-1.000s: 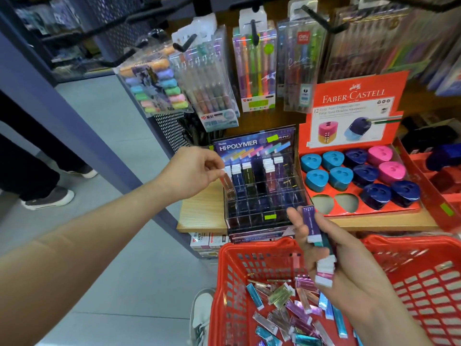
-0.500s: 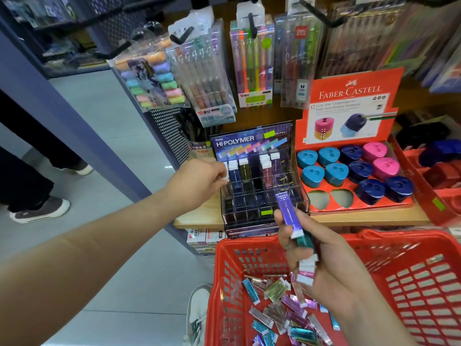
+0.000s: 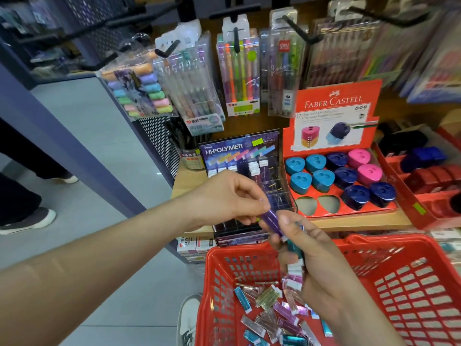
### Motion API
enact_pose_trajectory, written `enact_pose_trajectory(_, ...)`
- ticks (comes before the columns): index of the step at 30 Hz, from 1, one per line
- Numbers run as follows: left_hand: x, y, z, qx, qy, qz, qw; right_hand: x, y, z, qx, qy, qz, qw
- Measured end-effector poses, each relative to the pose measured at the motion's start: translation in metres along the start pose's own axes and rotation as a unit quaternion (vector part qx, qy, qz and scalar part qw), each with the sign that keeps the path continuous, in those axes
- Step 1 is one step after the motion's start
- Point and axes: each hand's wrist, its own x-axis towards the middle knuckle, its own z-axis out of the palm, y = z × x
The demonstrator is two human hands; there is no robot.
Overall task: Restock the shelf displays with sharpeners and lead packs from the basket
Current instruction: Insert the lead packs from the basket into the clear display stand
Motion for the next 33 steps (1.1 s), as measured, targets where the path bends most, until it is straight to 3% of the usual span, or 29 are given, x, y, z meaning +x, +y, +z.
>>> enact_pose_trajectory(7,-0.008,-0.006,0.006,-0.004,-0.022,-0.015,1.0,0.006,0.0,-0.003,0.0,0.051,-0.024,0.998)
enact_pose_trajectory(11,-0.005,-0.008,0.01,0.001,-0.008,-0.012,1.0,0.006,0.001,-0.003,-0.085,0.064,-0.048,0.993)
enact_pose_trajectory(16,-0.002,-0.006,0.008,0.024,-0.044,-0.009,0.999,0.008,0.001,0.004,-0.206,0.021,-0.07,0.976)
enact_pose_trajectory(21,0.004,0.001,0.0,0.062,-0.054,-0.033,0.996,0.013,-0.001,0.004,-0.163,0.021,-0.061,0.985)
enact_pose_trajectory(24,0.015,0.012,-0.008,0.017,0.031,-0.017,0.999,0.016,-0.009,-0.003,0.036,0.018,-0.005,0.999)
enact_pose_trajectory(27,0.035,0.022,-0.018,0.006,0.161,0.03,0.986,0.015,-0.02,-0.016,0.214,-0.008,0.01,0.977)
enact_pose_trajectory(29,0.051,0.022,-0.017,0.072,0.224,0.056,0.97,0.011,-0.024,-0.023,0.234,-0.021,0.002,0.972)
enact_pose_trajectory(33,0.079,0.009,-0.006,0.159,0.279,0.083,0.943,0.005,-0.029,-0.032,0.214,-0.02,0.005,0.977)
